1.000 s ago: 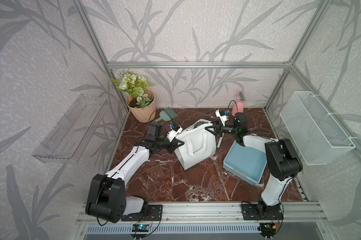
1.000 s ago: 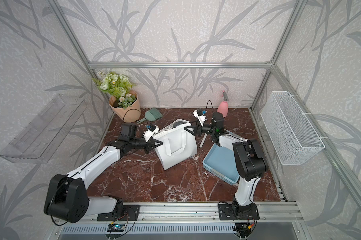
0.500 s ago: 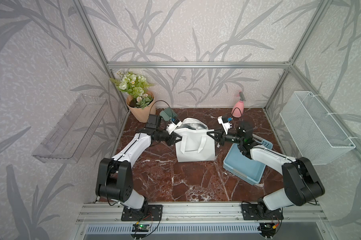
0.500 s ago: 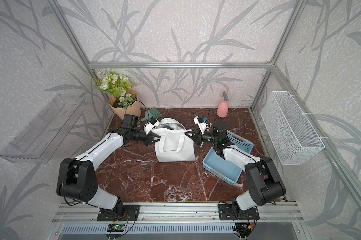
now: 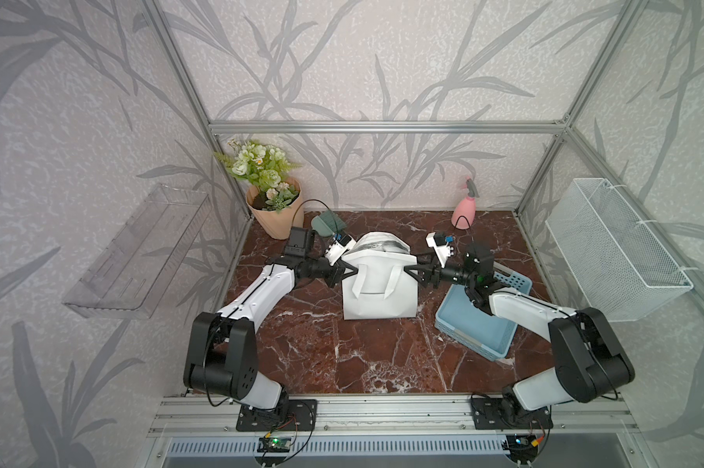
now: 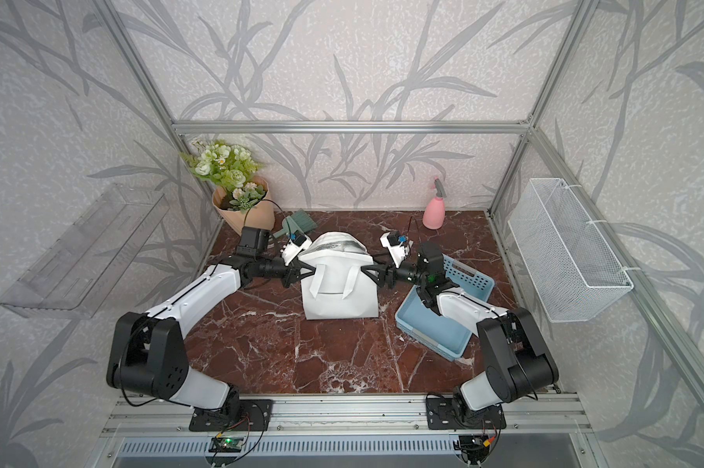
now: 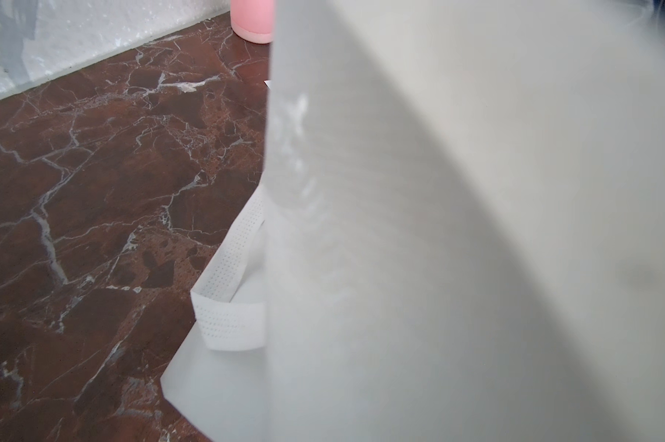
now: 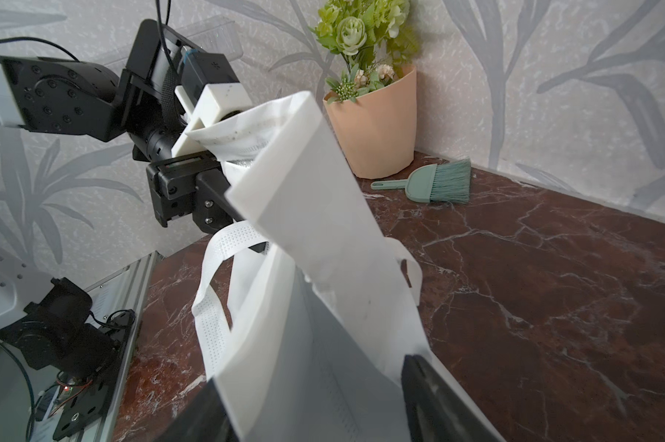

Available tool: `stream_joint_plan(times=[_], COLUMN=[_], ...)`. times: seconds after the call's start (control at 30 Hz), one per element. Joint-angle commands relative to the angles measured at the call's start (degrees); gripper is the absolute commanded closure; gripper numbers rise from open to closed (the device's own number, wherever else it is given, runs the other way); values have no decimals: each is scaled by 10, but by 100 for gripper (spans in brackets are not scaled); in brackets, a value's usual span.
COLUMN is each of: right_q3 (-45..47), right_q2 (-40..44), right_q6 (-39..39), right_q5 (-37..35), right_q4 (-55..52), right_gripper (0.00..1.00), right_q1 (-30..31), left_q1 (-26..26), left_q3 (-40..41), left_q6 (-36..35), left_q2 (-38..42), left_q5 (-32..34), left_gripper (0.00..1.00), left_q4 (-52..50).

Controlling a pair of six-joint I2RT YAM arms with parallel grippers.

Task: Place the ice pack in the delivery bag
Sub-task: Close the delivery bag at the center of the board.

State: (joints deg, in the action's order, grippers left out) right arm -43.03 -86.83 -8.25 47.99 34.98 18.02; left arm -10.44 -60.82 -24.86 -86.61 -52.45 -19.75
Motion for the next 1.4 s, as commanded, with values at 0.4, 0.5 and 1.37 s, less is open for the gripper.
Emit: stream_joint_plan(times=[0.4, 0.5, 1.37], right_q3=[-95, -121, -101], right_q2=[-93, -124, -113], right_q6=[30, 8, -75], right_q5=[57, 95, 129], right_q4=[39, 49, 123], right_gripper=[10, 10, 69], right_q1=[-29, -29, -16], left_q1=[-4, -5, -1], left_q3=[6, 6, -32], left_q6=[-1, 0, 63], left_q2=[9, 9, 89], left_q5=[-4, -5, 61], left_gripper=[100, 100, 43], left_q4=[0, -2, 40])
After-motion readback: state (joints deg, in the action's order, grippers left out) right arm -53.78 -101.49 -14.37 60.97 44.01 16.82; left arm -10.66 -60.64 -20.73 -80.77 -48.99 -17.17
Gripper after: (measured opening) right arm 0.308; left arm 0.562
